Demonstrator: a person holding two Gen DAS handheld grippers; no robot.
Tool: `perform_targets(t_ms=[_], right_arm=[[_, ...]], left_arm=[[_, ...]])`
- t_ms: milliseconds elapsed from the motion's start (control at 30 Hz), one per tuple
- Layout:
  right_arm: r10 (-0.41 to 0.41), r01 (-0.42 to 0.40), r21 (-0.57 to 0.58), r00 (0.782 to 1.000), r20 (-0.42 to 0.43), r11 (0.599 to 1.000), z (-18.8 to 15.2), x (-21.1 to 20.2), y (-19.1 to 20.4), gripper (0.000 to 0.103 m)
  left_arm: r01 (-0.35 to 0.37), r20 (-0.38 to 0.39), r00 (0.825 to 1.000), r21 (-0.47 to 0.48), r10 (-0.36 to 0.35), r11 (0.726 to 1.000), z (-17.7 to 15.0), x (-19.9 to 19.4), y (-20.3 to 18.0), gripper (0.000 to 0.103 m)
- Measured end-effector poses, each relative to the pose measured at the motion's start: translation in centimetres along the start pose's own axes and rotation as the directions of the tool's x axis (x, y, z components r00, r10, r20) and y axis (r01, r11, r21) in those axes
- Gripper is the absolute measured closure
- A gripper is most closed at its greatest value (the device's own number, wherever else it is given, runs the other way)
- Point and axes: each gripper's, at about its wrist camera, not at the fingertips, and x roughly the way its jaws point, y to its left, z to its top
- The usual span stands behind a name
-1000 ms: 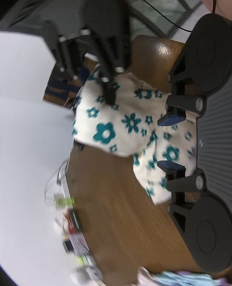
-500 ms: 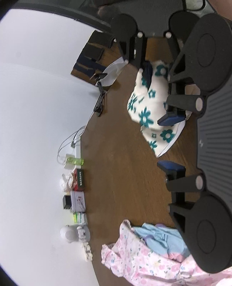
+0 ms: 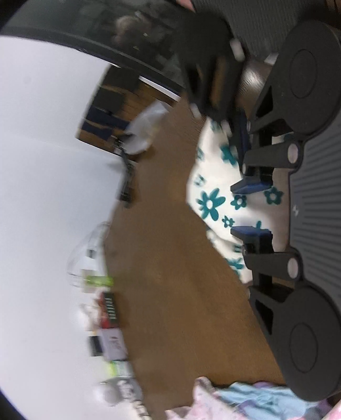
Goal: Fold clothes
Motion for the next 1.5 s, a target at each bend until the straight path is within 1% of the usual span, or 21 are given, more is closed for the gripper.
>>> perform_targets(t_ms=[33, 100, 167, 267, 300, 433, 567, 633, 700, 767, 833, 900, 933, 1000, 1033, 1100, 1167, 1233, 1300, 1400, 1500], right_arm=[[0.037, -0.037, 0.039, 0.999, 0.006, 0.999, -0.3, -0.7, -0.7, 0.055], [0.095, -0.098, 0.127, 0.995, 0.028, 0.987, -1.2, -2.2, -2.5, 0.055], [0.114, -0.124, 0.212, 0.992, 0.059, 0.969, -2.2, -3.5, -4.6, 0.055], [0.045, -0.066, 0.288, 0.996, 0.077, 0.955, -3.1, -3.8, -6.9, 0.055], [0.035, -0.057, 0.309, 0.996, 0.076, 0.949, -3.1, -3.4, -7.6, 0.055], [0.069, -0.082, 0.376, 0.996, 0.048, 0.923, -4.1, -1.2, -9.2, 0.054], [0.126, -0.121, 0.427, 0.992, 0.016, 0.896, -5.9, 0.3, -9.6, 0.052], [0.148, -0.136, 0.458, 0.989, 0.009, 0.878, -6.8, 1.4, -10.0, 0.052], [0.149, -0.136, 0.462, 0.989, 0.009, 0.876, -7.5, 1.7, -9.7, 0.05], [0.139, -0.128, 0.448, 0.99, 0.007, 0.885, -7.5, 1.8, -9.4, 0.05], [0.14, -0.134, 0.448, 0.99, 0.019, 0.884, -7.6, 1.4, -9.5, 0.049], [0.136, -0.141, 0.454, 0.99, 0.045, 0.879, -7.5, 0.3, -10.0, 0.048], [0.128, -0.145, 0.461, 0.989, 0.068, 0.876, -7.4, -0.6, -10.3, 0.048], [0.103, -0.147, 0.465, 0.988, 0.118, 0.873, -7.1, -2.5, -10.9, 0.048], [0.083, -0.138, 0.457, 0.987, 0.139, 0.878, -6.9, -3.4, -11.0, 0.049], [0.063, -0.121, 0.432, 0.987, 0.145, 0.894, -6.2, -4.1, -10.9, 0.051], [0.073, -0.116, 0.412, 0.99, 0.119, 0.904, -5.7, -3.1, -10.7, 0.061], [0.098, -0.125, 0.4, 0.991, 0.086, 0.908, -5.7, -1.2, -10.4, 0.07], [0.101, -0.12, 0.397, 0.993, 0.067, 0.91, -6.1, 0.3, -9.9, 0.07], [0.091, -0.104, 0.389, 0.994, 0.051, 0.915, -6.8, 2.0, -9.1, 0.069], [0.092, -0.109, 0.404, 0.994, 0.062, 0.908, -7.2, 1.7, -8.9, 0.068]], left_arm=[[0.003, -0.009, 1.0, -0.011, -0.003, 1.0, -0.2, 0.4, 0.2, 0.077], [0.012, -0.001, 1.0, -0.025, -0.012, 1.0, -0.4, 0.4, 0.7, 0.077], [0.009, 0.005, 1.0, -0.022, -0.009, 1.0, -0.6, 0.4, 0.7, 0.077], [-0.008, 0.009, 1.0, -0.001, 0.008, 1.0, -0.8, 0.5, 0.4, 0.077], [-0.015, 0.01, 1.0, 0.005, 0.015, 1.0, -0.7, 0.4, 0.2, 0.077], [-0.032, 0.008, 0.999, 0.02, 0.031, 0.999, -0.9, 0.4, -0.3, 0.077], [-0.004, -0.009, 1.0, 0.001, 0.004, 1.0, -1.2, 0.7, -0.2, 0.077], [-0.002, -0.018, 1.0, 0.007, 0.002, 1.0, -1.4, 1.2, -0.4, 0.077], [-0.018, -0.025, 1.0, 0.02, 0.018, 1.0, -1.4, 1.6, -0.7, 0.077], [-0.026, -0.029, 0.999, 0.031, 0.027, 0.999, -1.4, 1.7, -0.9, 0.077], [-0.026, -0.031, 0.999, 0.021, 0.027, 0.999, -1.2, 1.3, -0.7, 0.075], [-0.032, -0.004, 0.999, 0.014, 0.032, 0.999, -0.8, 0.1, -0.6, 0.071], [-0.036, 0.013, 0.999, 0.012, 0.036, 0.999, -0.6, -0.7, -0.6, 0.071], [-0.038, 0.04, 0.999, 0.04, 0.036, 0.999, -0.6, -1.9, -1.2, 0.072], [-0.038, 0.054, 0.998, 0.057, 0.035, 0.998, -0.6, -2.5, -1.6, 0.073], [-0.04, 0.068, 0.997, 0.096, 0.034, 0.995, -0.7, -3.3, -2.4, 0.073], [-0.037, 0.041, 0.999, 0.142, 0.031, 0.989, -1.2, -2.7, -3.4, 0.073], [-0.039, 0.006, 0.999, 0.148, 0.038, 0.988, -2.0, -1.2, -3.8, 0.073], [-0.053, -0.019, 0.998, 0.146, 0.056, 0.988, -2.9, 0.4, -3.9, 0.074], [-0.069, -0.019, 0.997, 0.146, 0.073, 0.987, -3.5, 1.4, -4.1, 0.074], [-0.038, -0.052, 0.998, 0.123, 0.045, 0.992, -2.5, 1.0, -3.5, 0.072]])
